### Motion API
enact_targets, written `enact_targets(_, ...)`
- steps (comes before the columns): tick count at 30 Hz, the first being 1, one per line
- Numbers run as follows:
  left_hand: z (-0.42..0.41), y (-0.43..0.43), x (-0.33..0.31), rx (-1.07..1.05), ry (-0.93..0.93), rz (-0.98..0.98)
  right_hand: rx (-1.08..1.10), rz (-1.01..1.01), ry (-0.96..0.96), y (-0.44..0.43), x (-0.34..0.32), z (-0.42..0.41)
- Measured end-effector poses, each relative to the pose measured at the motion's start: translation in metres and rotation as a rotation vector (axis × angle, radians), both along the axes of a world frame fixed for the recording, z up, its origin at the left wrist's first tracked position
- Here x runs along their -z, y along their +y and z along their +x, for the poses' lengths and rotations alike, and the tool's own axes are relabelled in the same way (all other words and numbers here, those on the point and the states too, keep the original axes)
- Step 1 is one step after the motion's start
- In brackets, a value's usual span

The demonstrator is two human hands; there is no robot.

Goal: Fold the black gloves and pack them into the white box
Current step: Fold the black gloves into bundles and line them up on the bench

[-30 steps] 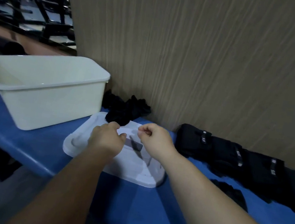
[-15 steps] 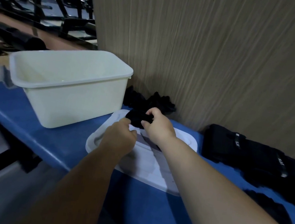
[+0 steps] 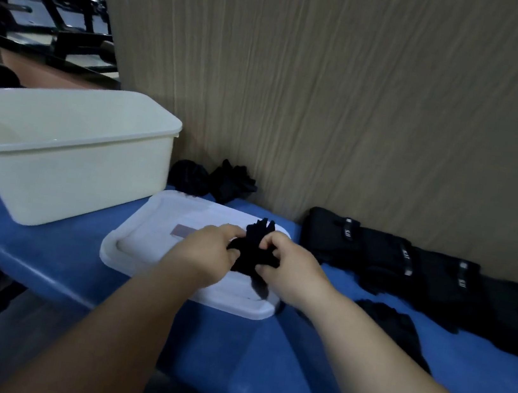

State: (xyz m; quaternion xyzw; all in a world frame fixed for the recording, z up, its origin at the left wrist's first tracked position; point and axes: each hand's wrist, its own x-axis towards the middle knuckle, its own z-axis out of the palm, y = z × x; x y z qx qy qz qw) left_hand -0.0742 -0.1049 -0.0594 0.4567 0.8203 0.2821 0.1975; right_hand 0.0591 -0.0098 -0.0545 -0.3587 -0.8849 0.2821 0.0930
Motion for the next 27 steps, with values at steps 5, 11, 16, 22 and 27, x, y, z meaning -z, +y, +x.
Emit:
enact_targets(5, 0.038, 0.005, -0.002, 0.212, 0.025, -0.029, 0.011, -0.005, -0.029, -0.010, 0.003, 0.067)
enact_targets(11, 0.088, 0.017, 0.004, 0.397, 0.040, -0.064, 0.075, 0.055, -0.062, -0.018, 0.011, 0.138)
enact_targets(16, 0.123, 0.023, 0.007, 0.481, 0.101, -0.077, 0.104, 0.184, -0.042, -0.014, 0.013, 0.174)
enact_targets(22, 0.145, 0.026, 0.005, 0.503, -0.049, -0.035, 0.091, 0.249, 0.101, -0.005, 0.015, 0.197)
enact_targets(27, 0.151, 0.028, 0.001, 0.460, -0.226, 0.110, 0.146, 0.230, 0.355, -0.001, 0.009, 0.205)
